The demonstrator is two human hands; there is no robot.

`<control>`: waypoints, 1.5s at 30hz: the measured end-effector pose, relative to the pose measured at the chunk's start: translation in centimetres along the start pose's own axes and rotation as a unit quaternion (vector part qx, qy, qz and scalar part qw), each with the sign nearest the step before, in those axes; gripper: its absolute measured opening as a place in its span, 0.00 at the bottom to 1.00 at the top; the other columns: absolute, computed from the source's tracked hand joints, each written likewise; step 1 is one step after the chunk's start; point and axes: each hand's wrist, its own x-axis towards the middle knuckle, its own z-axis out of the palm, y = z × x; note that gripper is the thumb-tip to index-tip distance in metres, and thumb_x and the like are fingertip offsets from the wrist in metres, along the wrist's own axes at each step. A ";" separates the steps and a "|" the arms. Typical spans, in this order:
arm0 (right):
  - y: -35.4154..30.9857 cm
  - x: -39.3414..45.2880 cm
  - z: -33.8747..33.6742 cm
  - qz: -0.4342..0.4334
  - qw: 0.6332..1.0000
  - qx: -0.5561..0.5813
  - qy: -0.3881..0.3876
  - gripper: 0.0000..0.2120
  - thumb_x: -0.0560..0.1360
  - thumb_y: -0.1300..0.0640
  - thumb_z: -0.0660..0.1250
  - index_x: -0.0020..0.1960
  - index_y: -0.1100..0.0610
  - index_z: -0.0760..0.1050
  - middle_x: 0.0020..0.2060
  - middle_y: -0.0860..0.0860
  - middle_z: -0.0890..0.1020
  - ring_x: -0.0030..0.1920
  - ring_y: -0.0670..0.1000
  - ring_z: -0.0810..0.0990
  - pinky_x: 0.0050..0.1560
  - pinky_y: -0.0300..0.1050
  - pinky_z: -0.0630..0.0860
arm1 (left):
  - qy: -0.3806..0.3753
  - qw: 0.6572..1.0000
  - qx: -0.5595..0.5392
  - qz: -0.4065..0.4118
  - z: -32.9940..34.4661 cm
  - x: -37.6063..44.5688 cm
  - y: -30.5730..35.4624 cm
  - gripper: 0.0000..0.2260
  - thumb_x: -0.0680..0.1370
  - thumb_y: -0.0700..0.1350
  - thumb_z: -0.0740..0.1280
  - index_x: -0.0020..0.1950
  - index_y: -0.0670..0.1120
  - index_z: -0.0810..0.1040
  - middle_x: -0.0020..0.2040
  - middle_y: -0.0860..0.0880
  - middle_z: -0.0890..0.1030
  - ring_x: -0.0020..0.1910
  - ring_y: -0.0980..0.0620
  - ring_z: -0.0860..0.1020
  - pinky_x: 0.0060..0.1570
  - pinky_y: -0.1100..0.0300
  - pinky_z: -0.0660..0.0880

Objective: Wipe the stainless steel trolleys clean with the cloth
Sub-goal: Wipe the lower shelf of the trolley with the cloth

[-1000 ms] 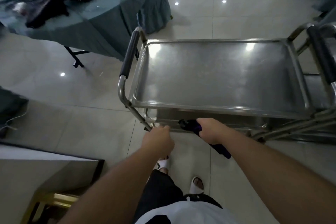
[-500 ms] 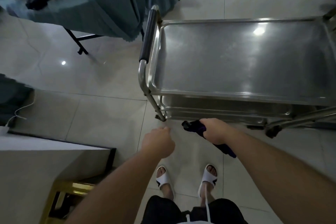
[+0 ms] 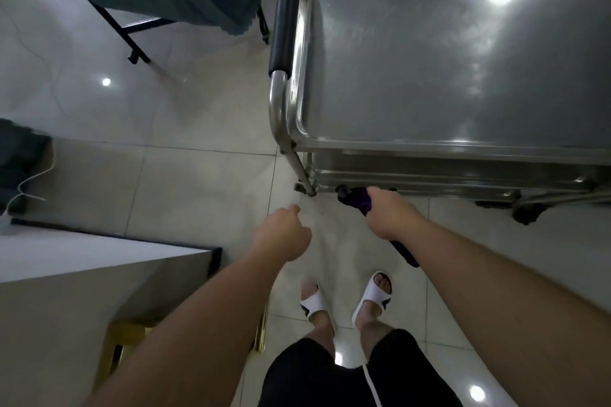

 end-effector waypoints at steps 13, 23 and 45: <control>-0.5 13.2 4.1 0.032 0.998 0.022 0.052 0.24 0.80 0.63 0.61 0.75 0.53 0.65 0.62 0.60 0.77 0.60 0.63 0.79 0.59 0.57 0.79 | 0.083 0.994 -0.069 -0.034 4.1 14.8 -1.9 0.26 0.81 0.53 0.63 0.79 0.48 0.67 0.72 0.45 0.75 0.66 0.41 0.77 0.57 0.49 0.76; -1.2 23.4 7.4 -0.101 0.949 0.026 0.297 0.16 0.81 0.63 0.57 0.67 0.59 0.72 0.60 0.63 0.80 0.60 0.67 0.78 0.57 0.60 0.77 | 0.314 0.891 -0.310 0.106 6.3 24.3 -4.0 0.15 0.80 0.59 0.71 0.64 0.58 0.74 0.57 0.63 0.77 0.59 0.58 0.76 0.58 0.59 0.73; 2.3 33.6 17.5 -0.318 0.877 -0.177 0.315 0.26 0.86 0.42 0.51 0.80 0.51 0.66 0.78 0.45 0.70 0.79 0.55 0.64 0.78 0.53 0.60 | 0.500 0.634 -0.548 0.219 9.8 33.5 -0.9 0.18 0.73 0.51 0.67 0.36 0.37 0.69 0.32 0.33 0.72 0.31 0.31 0.74 0.28 0.43 0.73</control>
